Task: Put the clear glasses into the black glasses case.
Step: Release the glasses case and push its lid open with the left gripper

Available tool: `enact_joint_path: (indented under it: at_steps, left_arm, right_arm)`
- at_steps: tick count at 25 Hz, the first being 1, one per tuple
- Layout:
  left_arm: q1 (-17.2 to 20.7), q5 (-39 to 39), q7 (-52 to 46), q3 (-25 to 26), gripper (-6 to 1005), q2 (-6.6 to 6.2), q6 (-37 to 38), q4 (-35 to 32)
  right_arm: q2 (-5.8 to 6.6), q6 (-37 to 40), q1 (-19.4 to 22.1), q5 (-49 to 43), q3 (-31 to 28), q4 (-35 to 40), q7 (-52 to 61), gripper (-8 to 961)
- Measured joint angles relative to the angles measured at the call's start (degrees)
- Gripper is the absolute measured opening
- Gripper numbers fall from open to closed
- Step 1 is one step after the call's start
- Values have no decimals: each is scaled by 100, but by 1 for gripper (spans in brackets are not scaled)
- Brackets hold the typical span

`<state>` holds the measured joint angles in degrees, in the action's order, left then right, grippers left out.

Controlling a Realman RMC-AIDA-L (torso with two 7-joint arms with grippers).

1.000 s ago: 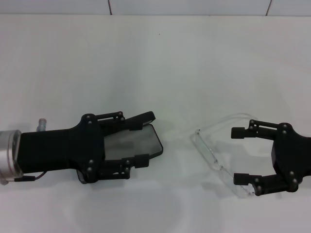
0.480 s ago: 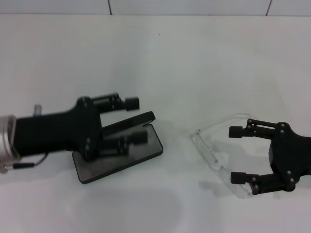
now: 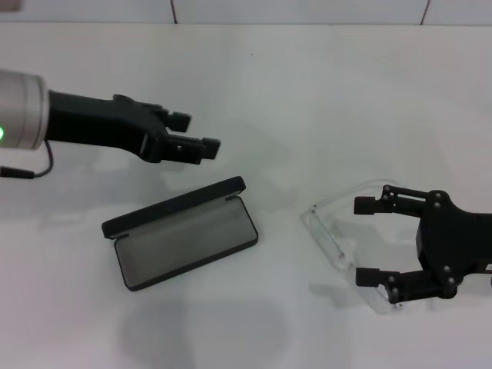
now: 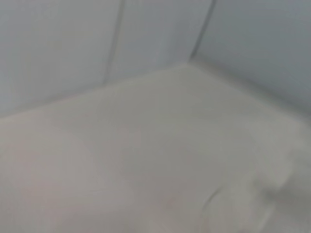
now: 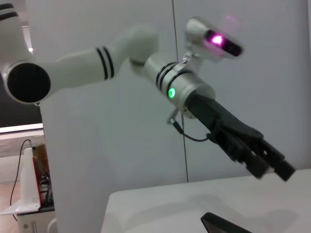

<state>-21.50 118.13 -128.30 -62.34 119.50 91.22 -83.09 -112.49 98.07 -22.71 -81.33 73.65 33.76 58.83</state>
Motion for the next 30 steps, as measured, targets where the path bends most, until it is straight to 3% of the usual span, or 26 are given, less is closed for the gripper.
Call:
enact_joint_path:
  at_steps: [5, 11, 19, 30]
  left_arm:
    - [-290, 1989, -1610, -1140, 716, -3, 217, -1236]
    - [-485, 2897, -2566, -2400, 682, 16, 615, -1876]
    - [-536, 3337, -2893, -2899, 668, 30, 615, -1841]
    - [-554, 3587, -3007, -3120, 655, 30, 522, -1495]
  right_arm:
    - [-3, -71, 9, 11, -35, -29, -6, 872]
    - [-22, -78, 37, 11, -126, -31, -10, 871]
    - [-53, -78, 23, 11, -130, -36, -12, 871]
    - [-97, -60, 38, 5, -133, -36, -12, 871]
